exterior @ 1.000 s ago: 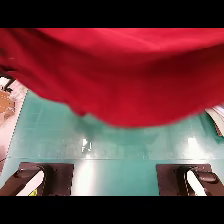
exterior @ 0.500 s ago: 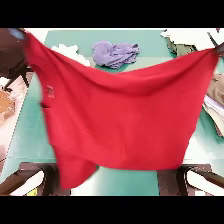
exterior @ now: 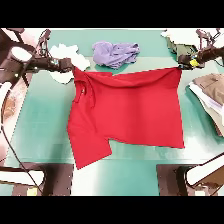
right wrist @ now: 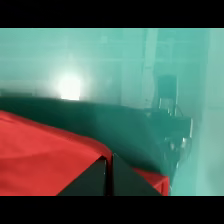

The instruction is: Fold the shirts.

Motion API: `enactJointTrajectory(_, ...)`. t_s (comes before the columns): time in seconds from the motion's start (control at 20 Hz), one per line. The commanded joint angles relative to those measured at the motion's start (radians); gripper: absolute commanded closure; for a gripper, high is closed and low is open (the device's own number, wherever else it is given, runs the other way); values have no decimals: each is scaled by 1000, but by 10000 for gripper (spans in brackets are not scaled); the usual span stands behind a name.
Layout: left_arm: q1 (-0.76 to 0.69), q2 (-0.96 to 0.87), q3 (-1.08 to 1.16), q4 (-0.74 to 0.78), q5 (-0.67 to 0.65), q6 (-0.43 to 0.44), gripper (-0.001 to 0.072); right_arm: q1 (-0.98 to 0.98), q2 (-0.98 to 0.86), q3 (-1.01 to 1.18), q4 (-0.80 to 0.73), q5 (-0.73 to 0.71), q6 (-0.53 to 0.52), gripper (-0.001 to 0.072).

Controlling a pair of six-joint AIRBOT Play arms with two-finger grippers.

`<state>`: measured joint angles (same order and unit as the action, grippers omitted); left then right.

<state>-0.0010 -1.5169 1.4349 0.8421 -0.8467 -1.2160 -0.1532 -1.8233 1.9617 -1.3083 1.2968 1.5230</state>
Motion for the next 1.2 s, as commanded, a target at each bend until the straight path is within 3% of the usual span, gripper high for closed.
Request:
enactJointTrajectory(0.0,-5,-60,-8,80,133,13,685,0,-90,98,-4,70,14,693)
enactJointTrajectory(0.1,-5,-60,-8,203,0,7,685,-4,-71,56,-6,154,-13,693)
enactJointTrajectory(0.2,-4,-60,-8,351,-183,-56,685,-22,-21,-28,-5,235,-29,693)
enactJointTrajectory(0.4,-5,-56,-9,483,-370,-87,685,-58,132,-228,-4,222,-42,693)
enactJointTrajectory(0.6,-5,-60,-10,498,-295,-90,684,-57,194,-386,6,106,-86,693)
enactJointTrajectory(0.9,-4,-60,-10,480,-195,-93,684,17,119,-415,7,39,-92,693)
enactJointTrajectory(1.0,-5,-59,-8,475,-222,-93,684,32,106,-415,5,86,-93,693)
enactJointTrajectory(1.15,-5,-22,8,339,-341,-43,685,30,153,-415,3,119,-100,693)
